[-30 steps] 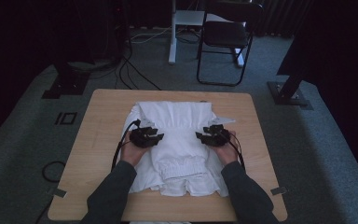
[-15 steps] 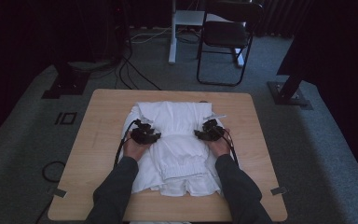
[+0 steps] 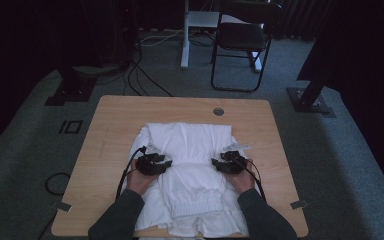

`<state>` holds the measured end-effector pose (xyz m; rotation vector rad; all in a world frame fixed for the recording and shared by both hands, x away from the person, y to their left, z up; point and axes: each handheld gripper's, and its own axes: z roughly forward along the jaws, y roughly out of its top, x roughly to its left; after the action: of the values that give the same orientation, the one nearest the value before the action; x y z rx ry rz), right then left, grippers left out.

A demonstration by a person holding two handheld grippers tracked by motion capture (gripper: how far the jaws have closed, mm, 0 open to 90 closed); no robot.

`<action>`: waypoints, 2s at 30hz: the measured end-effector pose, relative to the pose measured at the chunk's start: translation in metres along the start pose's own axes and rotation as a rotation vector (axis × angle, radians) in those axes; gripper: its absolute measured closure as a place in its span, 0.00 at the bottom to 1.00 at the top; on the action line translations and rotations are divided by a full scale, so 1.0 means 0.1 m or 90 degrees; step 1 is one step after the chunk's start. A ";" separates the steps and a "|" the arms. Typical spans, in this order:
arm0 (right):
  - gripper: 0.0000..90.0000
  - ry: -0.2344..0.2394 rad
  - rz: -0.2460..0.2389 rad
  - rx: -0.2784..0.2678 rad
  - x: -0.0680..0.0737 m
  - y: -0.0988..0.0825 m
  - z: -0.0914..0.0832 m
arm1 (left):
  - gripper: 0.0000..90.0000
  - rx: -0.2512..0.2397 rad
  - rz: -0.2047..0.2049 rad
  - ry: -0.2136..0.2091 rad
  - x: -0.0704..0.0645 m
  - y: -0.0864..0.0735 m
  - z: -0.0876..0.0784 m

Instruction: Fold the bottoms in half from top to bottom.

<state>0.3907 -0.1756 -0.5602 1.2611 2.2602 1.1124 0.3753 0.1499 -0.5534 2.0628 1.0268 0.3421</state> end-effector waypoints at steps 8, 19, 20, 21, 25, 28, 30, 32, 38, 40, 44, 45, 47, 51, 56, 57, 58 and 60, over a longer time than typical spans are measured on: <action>0.55 0.028 -0.002 0.009 0.17 -0.25 -0.26 | 0.62 -0.003 -0.003 -0.027 -0.18 -0.21 -0.19; 0.55 0.040 0.002 0.002 0.16 -0.28 -0.28 | 0.48 -0.052 -0.036 0.103 0.28 0.52 -0.41; 0.55 0.041 0.003 0.002 0.16 -0.28 -0.28 | 0.44 -0.048 -0.046 0.111 0.36 0.59 -0.38; 0.55 0.042 0.004 0.001 0.16 -0.28 -0.28 | 0.43 -0.042 -0.044 0.126 0.43 0.65 -0.32; 0.55 0.045 0.005 -0.001 0.15 -0.28 -0.28 | 0.35 0.003 -0.051 0.184 0.69 0.67 -0.01; 0.55 0.047 0.004 -0.002 0.15 -0.29 -0.28 | 0.30 0.029 -0.085 0.181 0.84 0.58 0.16; 0.55 0.048 0.005 -0.002 0.14 -0.29 -0.28 | 0.29 0.032 -0.099 0.172 0.88 0.53 0.22; 0.55 0.049 0.006 -0.003 0.14 -0.29 -0.28 | 0.26 0.037 -0.110 0.161 0.93 0.49 0.25; 0.55 0.048 0.006 -0.003 0.15 -0.29 -0.28 | 0.22 0.019 -0.135 0.136 1.00 0.42 0.26; 0.55 0.048 0.006 -0.003 0.15 -0.29 -0.28 | 0.32 0.023 -0.129 0.117 0.98 0.43 0.25; 0.56 0.067 0.025 0.006 0.10 -0.26 -0.29 | 0.62 0.023 -0.136 0.074 0.96 0.44 0.24; 0.58 0.078 0.036 0.015 0.07 -0.24 -0.30 | 0.64 0.023 -0.137 0.069 0.97 0.44 0.24; 0.61 0.074 0.044 0.015 -0.02 -0.18 -0.35 | 0.67 0.024 -0.136 0.063 0.97 0.43 0.24; 0.62 0.018 0.063 -0.031 -0.30 0.08 -0.43 | 0.71 0.024 -0.137 0.058 0.97 0.43 0.25; 0.51 -0.020 0.082 -0.015 -0.68 0.43 -0.18 | 0.71 0.022 -0.138 0.057 0.97 0.43 0.25; 0.48 -0.027 0.083 -0.013 -0.73 0.48 -0.11 | 0.71 0.022 -0.138 0.056 0.97 0.43 0.25; 0.45 -0.021 0.093 -0.007 -0.78 0.51 -0.04 | 0.71 0.020 -0.138 0.054 0.97 0.43 0.25; 0.41 -0.015 0.109 0.000 -0.86 0.55 0.09 | 0.71 0.019 -0.140 0.051 0.98 0.42 0.25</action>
<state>0.4754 -0.2253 -0.5313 1.4832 2.1674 1.1497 0.4741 0.1962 -0.5473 1.9514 1.3010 0.3005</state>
